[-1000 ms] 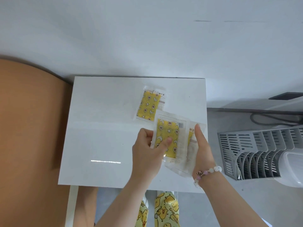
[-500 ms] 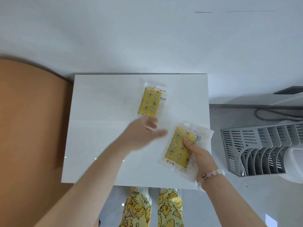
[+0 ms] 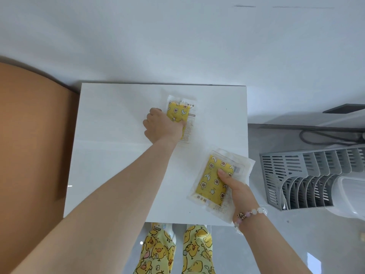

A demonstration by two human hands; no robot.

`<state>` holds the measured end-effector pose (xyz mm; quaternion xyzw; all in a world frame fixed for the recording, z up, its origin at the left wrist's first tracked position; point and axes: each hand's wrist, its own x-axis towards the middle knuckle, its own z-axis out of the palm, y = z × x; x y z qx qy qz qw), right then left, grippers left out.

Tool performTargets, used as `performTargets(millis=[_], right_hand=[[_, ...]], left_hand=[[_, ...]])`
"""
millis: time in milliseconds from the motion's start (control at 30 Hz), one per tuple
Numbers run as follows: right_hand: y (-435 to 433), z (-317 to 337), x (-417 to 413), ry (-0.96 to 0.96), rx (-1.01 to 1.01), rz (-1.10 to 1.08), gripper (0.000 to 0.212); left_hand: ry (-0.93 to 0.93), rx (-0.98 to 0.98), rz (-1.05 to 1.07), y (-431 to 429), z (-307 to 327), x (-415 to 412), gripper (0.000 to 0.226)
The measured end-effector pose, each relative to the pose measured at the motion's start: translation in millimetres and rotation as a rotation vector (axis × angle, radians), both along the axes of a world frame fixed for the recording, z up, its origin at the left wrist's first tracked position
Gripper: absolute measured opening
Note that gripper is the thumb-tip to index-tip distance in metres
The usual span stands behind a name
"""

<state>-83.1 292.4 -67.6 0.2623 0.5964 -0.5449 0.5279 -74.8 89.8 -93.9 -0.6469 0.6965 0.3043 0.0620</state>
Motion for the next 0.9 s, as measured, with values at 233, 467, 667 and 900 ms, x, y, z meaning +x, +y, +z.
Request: performTargets(millis=[233, 467, 667, 900], right_hand=[[-1, 2, 9, -0.026, -0.019, -0.020, 0.039], [-13, 7, 13, -0.008, -0.014, 0.019, 0.035], [-28, 8, 7, 0.049, -0.045, 0.039, 0.027], [-32, 8, 6, 0.121, -0.072, 0.162, 0.095]], left_hand=[[0.208, 0.055, -0.082, 1, 10, 12, 0.049], [0.241, -0.037, -0.320, 23, 42, 64, 0.035], [0.367, 0.215, -0.407, 63, 61, 84, 0.067], [0.443, 0.459, -0.290, 63, 51, 85, 0.051]])
